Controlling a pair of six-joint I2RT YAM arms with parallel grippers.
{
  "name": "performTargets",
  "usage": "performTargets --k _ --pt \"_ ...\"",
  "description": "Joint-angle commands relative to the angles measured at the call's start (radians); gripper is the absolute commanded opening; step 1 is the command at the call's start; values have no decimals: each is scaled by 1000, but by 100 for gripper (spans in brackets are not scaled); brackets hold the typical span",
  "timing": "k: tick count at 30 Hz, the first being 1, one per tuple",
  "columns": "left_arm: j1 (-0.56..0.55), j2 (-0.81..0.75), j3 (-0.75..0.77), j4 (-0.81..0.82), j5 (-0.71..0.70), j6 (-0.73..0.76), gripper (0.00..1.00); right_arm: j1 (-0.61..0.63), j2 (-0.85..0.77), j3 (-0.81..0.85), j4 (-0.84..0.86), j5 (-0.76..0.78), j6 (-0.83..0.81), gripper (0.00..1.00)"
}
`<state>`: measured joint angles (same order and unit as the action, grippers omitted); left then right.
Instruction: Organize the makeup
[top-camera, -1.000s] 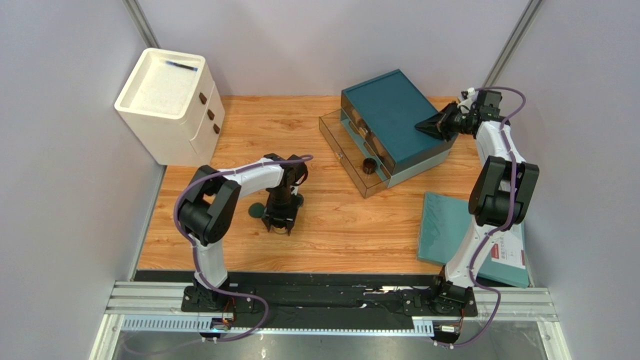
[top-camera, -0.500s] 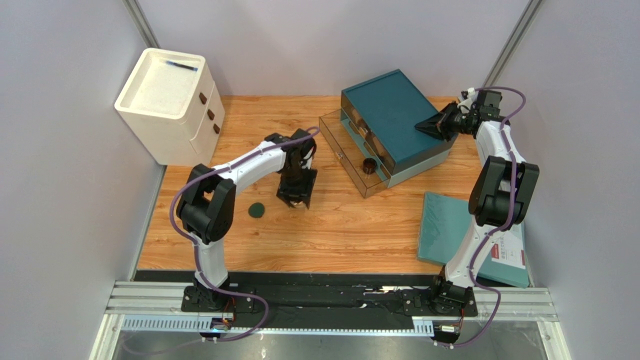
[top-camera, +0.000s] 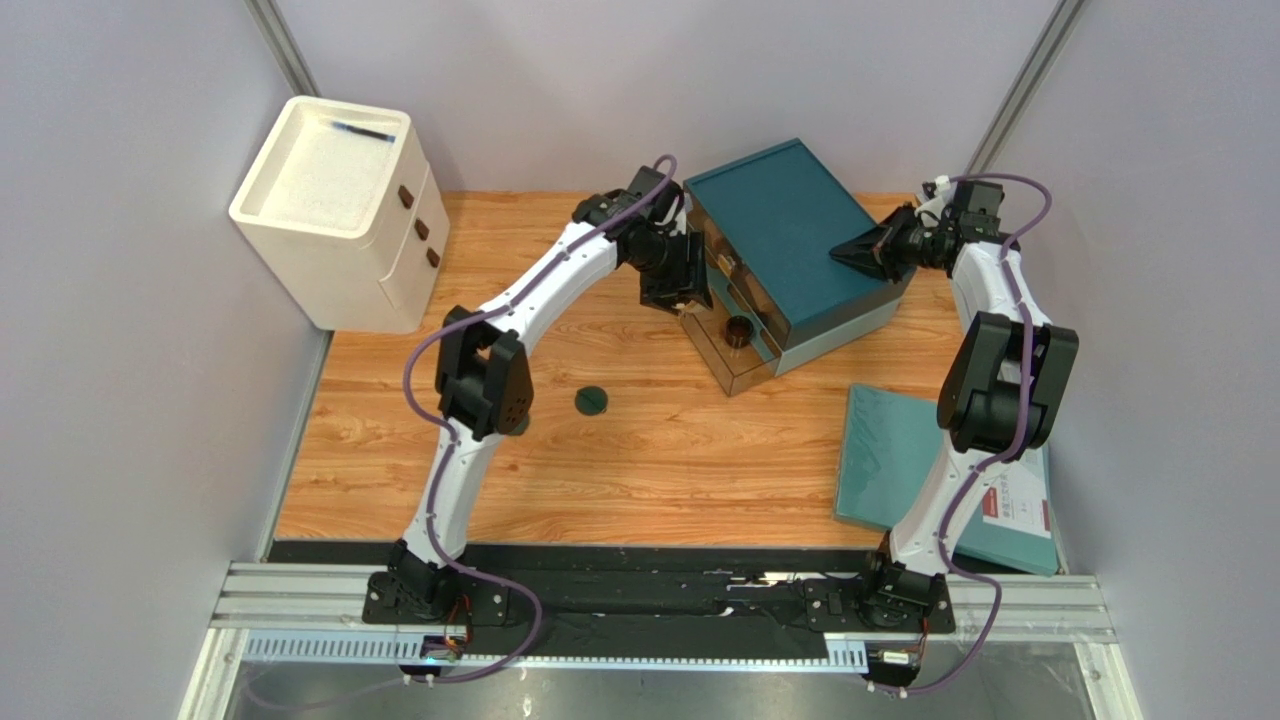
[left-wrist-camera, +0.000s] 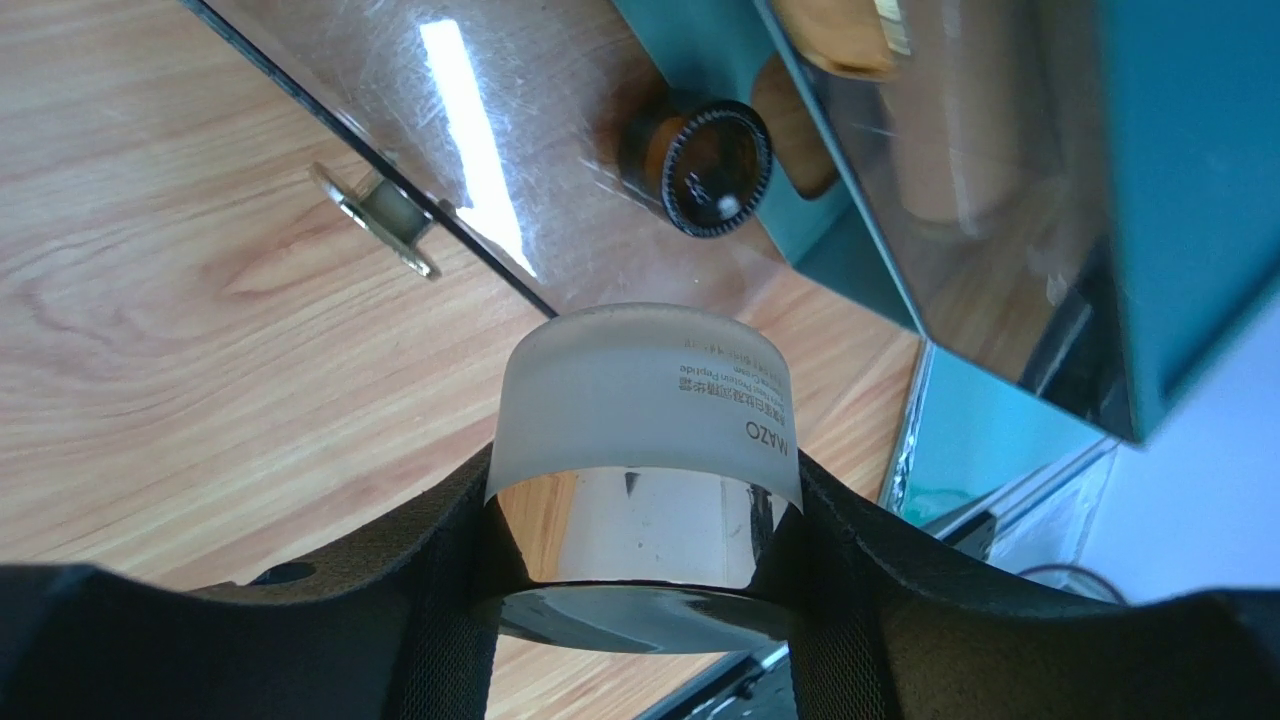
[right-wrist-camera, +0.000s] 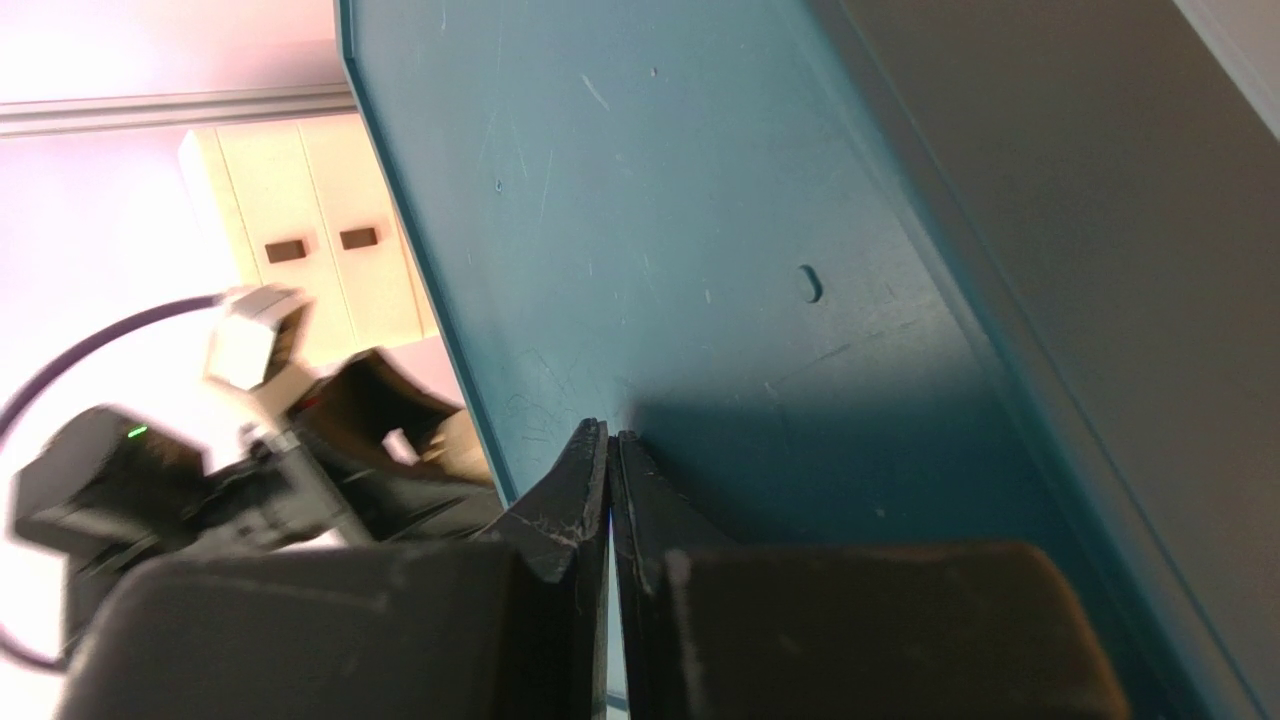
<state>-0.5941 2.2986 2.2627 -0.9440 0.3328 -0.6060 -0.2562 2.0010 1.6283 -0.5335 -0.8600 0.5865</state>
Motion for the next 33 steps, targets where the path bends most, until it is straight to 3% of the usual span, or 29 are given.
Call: performTargets --k 1,5,17,20,21,24,27,28,29,33 --pt "-1 32 43 49 48 -133 6 18 96 -90 -207 179 -88 4" --pt "-1 64 44 149 104 -186 10 20 101 -91 -204 168 -85 4" --pt "-13 104 92 212 156 -219 31 20 102 -93 -204 162 -82 4" --pt "-16 117 97 212 176 -224 44 20 102 -94 -206 162 -86 4" --pt "-18 119 97 211 184 -222 54 20 102 -97 -204 162 -85 4" --pt "-19 122 95 200 184 -213 64 20 101 -96 -207 162 -86 4" --pt "-21 107 86 194 181 -187 68 20 101 -91 -212 161 -86 4" --pt "-22 101 81 194 180 -175 77 20 101 -91 -212 161 -89 4" --pt "-21 90 77 192 169 -163 97 20 101 -90 -212 161 -88 4" --pt "-12 78 67 202 147 -167 99 20 102 -93 -212 157 -89 4"
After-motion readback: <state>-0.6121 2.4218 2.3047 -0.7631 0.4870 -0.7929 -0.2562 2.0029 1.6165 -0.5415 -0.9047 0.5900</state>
